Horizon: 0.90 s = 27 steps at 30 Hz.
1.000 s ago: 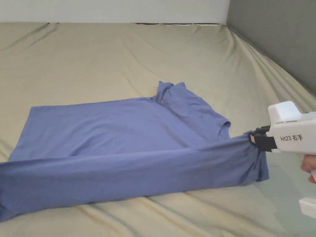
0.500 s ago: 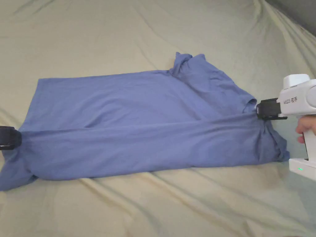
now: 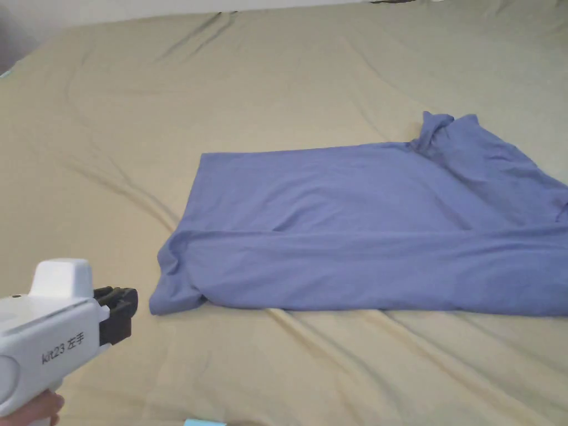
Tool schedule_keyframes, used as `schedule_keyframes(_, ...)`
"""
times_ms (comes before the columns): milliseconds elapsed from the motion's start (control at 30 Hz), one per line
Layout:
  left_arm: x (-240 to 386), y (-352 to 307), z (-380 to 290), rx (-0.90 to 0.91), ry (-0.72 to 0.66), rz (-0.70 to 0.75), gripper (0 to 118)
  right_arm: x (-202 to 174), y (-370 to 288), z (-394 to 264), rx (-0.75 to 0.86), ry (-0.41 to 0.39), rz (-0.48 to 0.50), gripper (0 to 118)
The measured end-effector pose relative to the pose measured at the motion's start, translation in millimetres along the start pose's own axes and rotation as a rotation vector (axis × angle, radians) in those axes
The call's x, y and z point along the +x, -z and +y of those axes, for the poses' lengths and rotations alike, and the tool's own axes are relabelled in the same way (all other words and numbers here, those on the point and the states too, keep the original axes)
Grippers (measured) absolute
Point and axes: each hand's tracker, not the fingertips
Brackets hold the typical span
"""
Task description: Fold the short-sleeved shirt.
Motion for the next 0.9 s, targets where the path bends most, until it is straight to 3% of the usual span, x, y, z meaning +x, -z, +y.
schedule_keyframes(67,0,13,3,-0.009,-0.034,-0.008,0,-7,-2,-5,-0.016,0.032,0.025,0)
schedule_keyframes(233,-6,68,26,-0.014,-0.114,-0.017,0,-27,4,1,-0.018,-0.037,0.015,0)
schedule_keyframes(267,-7,80,28,-0.027,-0.146,-0.029,11,-25,5,6,-0.016,-0.032,0.019,0)
schedule_keyframes(333,-6,98,29,-0.07,-0.207,-0.048,80,-27,7,12,-0.006,-0.022,0.033,0)
schedule_keyframes(367,-5,107,28,-0.117,-0.209,-0.046,96,-26,7,15,0.0,-0.022,0.036,0)
schedule_keyframes(400,-4,114,25,-0.146,-0.213,-0.043,94,-24,8,17,0.004,-0.027,0.036,0)
schedule_keyframes(467,-3,123,19,-0.165,-0.206,-0.036,67,-24,11,22,0.009,-0.038,0.037,0)
schedule_keyframes(533,10,115,16,-0.113,-0.125,0.019,57,-18,13,23,0.006,-0.041,0.039,0)
schedule_keyframes(567,14,113,16,-0.116,-0.088,0.013,39,-16,17,24,0.002,-0.042,0.036,0)
schedule_keyframes(600,16,110,16,-0.101,-0.072,-0.003,4,-14,22,25,-0.003,-0.039,0.03,0)
schedule_keyframes(667,24,101,17,-0.087,-0.082,-0.032,4,-7,28,22,-0.011,-0.027,0.032,0)
schedule_keyframes(767,35,92,21,-0.062,0.02,-0.013,4,-1,47,18,-0.043,-0.038,0.011,0)
schedule_keyframes(867,31,79,26,-0.049,-0.012,-0.024,4,8,70,9,-0.119,-0.079,-0.073,0)
schedule_keyframes(900,32,74,28,-0.045,-0.016,-0.028,4,14,77,6,-0.111,-0.074,-0.065,12)
